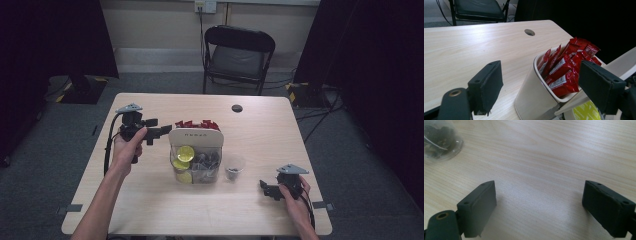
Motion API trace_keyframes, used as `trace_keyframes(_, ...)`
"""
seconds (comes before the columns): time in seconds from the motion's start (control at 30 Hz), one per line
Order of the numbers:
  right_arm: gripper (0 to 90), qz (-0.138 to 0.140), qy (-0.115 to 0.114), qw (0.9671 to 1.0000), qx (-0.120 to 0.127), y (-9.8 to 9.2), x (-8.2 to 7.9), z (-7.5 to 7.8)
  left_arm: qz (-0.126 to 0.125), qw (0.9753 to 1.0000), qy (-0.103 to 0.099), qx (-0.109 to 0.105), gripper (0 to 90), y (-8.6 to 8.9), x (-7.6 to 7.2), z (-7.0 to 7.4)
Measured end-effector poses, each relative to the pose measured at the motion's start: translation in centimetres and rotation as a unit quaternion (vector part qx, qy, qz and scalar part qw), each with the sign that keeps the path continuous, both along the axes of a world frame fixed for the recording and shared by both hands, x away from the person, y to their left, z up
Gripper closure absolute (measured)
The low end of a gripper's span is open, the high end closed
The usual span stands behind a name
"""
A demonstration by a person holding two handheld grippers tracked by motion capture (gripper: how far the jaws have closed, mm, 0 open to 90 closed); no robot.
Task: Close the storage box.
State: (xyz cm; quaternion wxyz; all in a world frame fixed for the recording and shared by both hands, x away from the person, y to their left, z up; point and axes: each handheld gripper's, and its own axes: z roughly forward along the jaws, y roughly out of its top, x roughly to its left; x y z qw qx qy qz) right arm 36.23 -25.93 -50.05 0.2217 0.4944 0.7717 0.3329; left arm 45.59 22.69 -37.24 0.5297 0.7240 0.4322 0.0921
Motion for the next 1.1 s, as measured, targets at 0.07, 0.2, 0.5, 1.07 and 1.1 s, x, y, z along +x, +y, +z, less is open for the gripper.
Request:
trace_keyframes(0.07, 11.4, 0.000, 0.000, 1.0000, 0.000, 0.0, 0.0, 0.0, -0.002, 1.0000, 0.001, 0.005, 19.4, -0.1, -0.1, 0.0)
trace_keyframes(0.2, 11.4, 0.000, 0.000, 1.0000, 0.000, 0.0, 0.0, 0.0, -0.008, 0.9999, 0.001, 0.009, 19.4, -0.4, -0.3, 0.1)
trace_keyframes(0.5, 11.4, 0.000, 0.000, 1.0000, 0.000, 0.0, 0.0, 0.0, -0.015, 0.9998, -0.001, 0.016, 19.2, -0.6, -1.0, 0.3)
trace_keyframes(1.07, 11.5, 0.000, 0.001, 1.0000, 0.000, 0.0, -0.1, 0.0, -0.035, 0.9991, -0.002, 0.024, 18.8, -1.3, -1.7, 0.3)
trace_keyframes(1.1, 11.5, 0.000, 0.001, 1.0000, 0.000, 0.0, -0.1, 0.0, -0.036, 0.9990, -0.002, 0.025, 18.8, -1.2, -1.7, 0.3)
